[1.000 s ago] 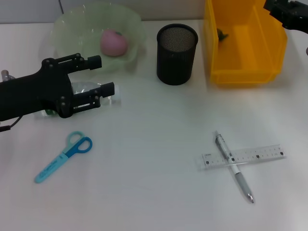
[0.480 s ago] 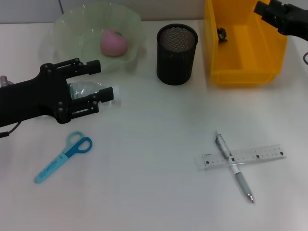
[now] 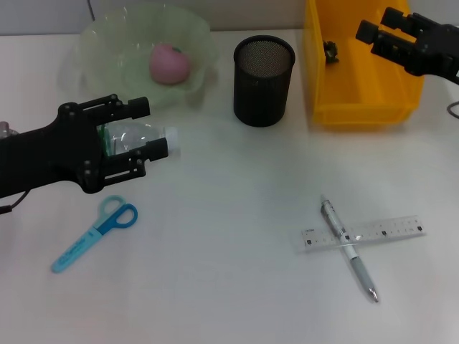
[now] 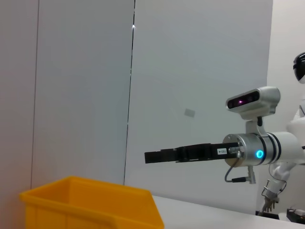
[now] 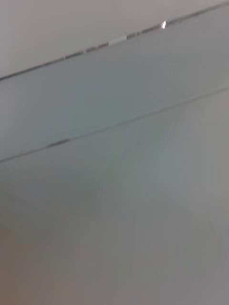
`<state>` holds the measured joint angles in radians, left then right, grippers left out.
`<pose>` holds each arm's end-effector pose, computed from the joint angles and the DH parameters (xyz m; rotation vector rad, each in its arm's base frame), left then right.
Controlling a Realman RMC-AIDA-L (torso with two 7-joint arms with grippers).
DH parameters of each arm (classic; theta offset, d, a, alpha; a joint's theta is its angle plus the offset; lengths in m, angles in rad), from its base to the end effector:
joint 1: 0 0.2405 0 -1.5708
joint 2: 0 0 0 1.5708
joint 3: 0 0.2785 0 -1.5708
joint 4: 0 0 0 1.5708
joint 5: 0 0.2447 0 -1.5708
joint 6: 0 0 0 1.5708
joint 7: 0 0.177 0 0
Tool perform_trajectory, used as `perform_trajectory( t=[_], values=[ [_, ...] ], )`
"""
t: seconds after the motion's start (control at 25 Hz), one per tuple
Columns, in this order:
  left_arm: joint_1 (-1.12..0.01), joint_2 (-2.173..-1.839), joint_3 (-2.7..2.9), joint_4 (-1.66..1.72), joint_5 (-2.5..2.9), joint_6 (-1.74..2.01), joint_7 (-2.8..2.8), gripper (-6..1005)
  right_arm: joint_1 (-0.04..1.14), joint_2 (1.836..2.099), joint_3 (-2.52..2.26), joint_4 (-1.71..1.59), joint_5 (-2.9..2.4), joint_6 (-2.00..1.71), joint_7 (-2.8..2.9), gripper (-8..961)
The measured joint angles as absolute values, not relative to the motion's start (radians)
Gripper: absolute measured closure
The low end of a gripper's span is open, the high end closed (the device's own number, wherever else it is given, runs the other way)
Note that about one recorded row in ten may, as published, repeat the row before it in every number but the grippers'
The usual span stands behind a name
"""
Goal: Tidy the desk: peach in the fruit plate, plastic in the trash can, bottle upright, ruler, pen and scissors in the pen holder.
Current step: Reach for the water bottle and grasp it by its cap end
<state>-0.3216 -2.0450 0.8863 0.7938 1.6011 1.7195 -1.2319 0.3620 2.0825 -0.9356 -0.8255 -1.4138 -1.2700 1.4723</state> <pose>-0.2783 0.3335 0.0066 -2.6384 -0.3035 -0.9900 0.2758 0.4138 0.0200 -2.2289 0.6989 1.0021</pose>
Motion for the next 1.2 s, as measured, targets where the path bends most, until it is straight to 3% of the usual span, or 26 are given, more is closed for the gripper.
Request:
perform_trajectory(
  t=[0.12, 0.44, 1.2],
  values=[
    [-0.319, -2.046, 0.879, 0.794, 1.600, 1.724, -1.232, 316, 0.349, 2.083, -0.936, -0.735, -1.315, -1.381, 1.336, 227],
    [-0.310, -2.052, 0.863, 0.795, 1.600, 1.748, -1.232, 316, 0.347, 2.080, -0.945, -0.549, -1.209, -1.524, 1.131, 233],
    [-0.305, -2.050, 0.862, 0.786, 1.608, 1.794, -1.244, 316, 0.332, 2.080, -0.951, -0.461, -1.531, -1.709, 1.094, 234]
  ],
)
